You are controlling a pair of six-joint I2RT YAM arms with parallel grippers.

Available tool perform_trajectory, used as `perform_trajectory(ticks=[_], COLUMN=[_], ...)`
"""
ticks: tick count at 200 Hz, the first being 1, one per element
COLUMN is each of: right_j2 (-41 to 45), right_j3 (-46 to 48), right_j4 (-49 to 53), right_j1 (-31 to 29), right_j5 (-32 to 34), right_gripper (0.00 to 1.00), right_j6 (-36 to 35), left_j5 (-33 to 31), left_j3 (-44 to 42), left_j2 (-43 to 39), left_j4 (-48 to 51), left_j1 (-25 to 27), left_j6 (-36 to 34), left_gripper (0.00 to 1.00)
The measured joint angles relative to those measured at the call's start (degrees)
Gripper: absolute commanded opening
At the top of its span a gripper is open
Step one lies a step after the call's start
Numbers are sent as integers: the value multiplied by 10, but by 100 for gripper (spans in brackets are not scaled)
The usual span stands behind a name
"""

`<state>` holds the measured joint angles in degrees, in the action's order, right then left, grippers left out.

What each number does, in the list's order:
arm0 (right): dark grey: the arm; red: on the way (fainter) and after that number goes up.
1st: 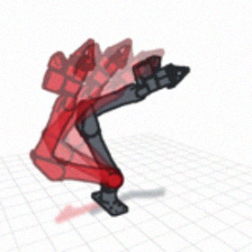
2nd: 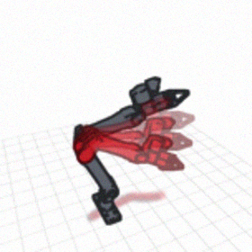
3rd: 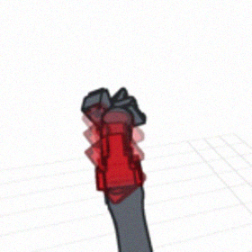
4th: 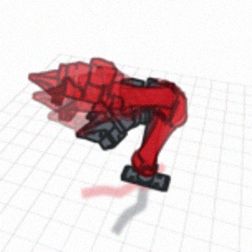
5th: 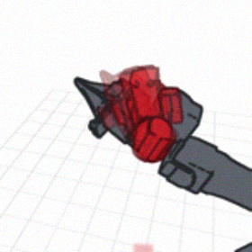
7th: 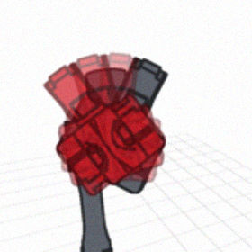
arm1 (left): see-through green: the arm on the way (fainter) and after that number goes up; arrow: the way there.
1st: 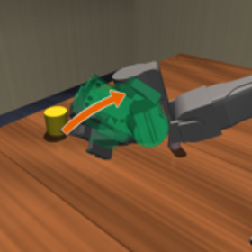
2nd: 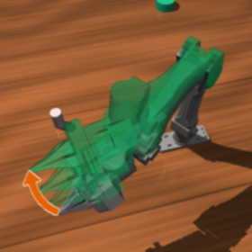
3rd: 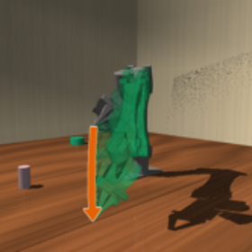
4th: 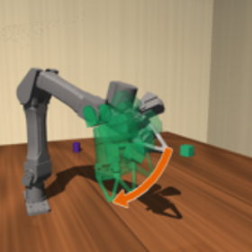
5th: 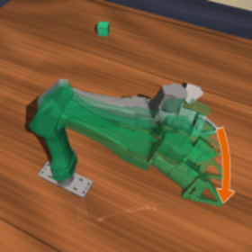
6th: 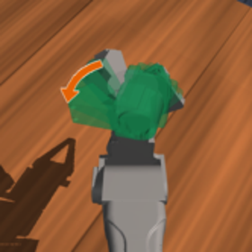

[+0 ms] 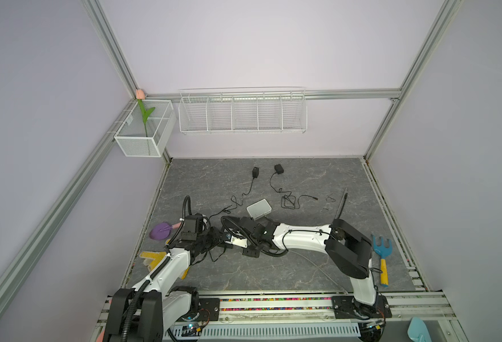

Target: Insert the plug into the switch port

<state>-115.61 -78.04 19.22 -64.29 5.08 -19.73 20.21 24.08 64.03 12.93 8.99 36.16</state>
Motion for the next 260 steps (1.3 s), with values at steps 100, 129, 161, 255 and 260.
perform_trajectory(ticks=[100,129,161,255,260], right_j2=[0,0,0,-24,-25], right_j3=[0,0,-1,-41,-42], right_j4=[9,8,9,64,65], right_j1=[8,9,9,12,12], right_j5=[-19,-22,-27,-45,-45], right_gripper=[6,6,6,6,7], right_j6=[-4,-4,-4,0,1], left_j5=[25,32,32,19,17], left_j3=[43,43,43,30,30], left_j2=[61,61,63,70,69], left_j4=[38,45,43,19,19], left_j1=[-4,-4,-4,-3,-2], left_j6=[-44,-50,-50,-54,-54], left_gripper=[45,47,43,28,28])
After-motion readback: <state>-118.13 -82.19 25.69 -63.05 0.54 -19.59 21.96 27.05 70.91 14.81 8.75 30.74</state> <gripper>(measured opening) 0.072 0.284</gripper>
